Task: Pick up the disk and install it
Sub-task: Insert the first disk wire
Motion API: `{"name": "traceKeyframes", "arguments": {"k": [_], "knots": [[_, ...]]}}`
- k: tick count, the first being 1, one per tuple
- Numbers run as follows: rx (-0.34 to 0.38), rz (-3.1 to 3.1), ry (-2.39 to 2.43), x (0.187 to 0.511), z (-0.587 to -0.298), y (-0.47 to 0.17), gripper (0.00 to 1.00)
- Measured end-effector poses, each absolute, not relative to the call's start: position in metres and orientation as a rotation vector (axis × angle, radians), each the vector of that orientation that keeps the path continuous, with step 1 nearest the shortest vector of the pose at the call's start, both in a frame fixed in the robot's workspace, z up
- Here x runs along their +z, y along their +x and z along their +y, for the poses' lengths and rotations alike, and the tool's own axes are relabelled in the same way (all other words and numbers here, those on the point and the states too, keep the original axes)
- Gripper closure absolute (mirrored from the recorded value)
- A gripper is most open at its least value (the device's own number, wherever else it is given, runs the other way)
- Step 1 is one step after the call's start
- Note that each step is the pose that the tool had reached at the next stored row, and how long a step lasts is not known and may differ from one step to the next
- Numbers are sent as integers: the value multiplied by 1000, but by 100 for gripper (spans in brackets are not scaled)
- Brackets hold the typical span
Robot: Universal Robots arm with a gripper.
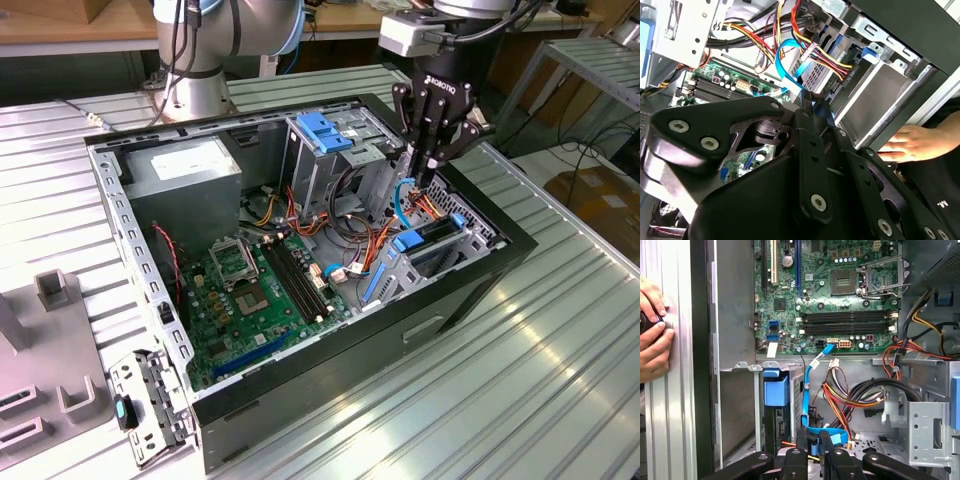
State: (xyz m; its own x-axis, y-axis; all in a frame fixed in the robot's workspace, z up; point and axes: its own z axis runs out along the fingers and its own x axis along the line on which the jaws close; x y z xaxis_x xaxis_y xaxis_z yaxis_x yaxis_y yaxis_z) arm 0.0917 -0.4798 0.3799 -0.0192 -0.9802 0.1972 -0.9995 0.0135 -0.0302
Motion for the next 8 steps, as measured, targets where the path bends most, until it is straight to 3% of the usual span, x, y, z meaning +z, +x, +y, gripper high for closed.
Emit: {"name": "traceKeyframes", "arguments": {"k": [2, 4, 7, 8], "knots": [[249, -2144, 2109, 378, -479, 92, 77], [255, -2140, 2105, 377, -479, 92, 89], [274, -2130, 2096, 374, -479, 92, 89], [280, -2126, 2092, 373, -479, 92, 82]]}}
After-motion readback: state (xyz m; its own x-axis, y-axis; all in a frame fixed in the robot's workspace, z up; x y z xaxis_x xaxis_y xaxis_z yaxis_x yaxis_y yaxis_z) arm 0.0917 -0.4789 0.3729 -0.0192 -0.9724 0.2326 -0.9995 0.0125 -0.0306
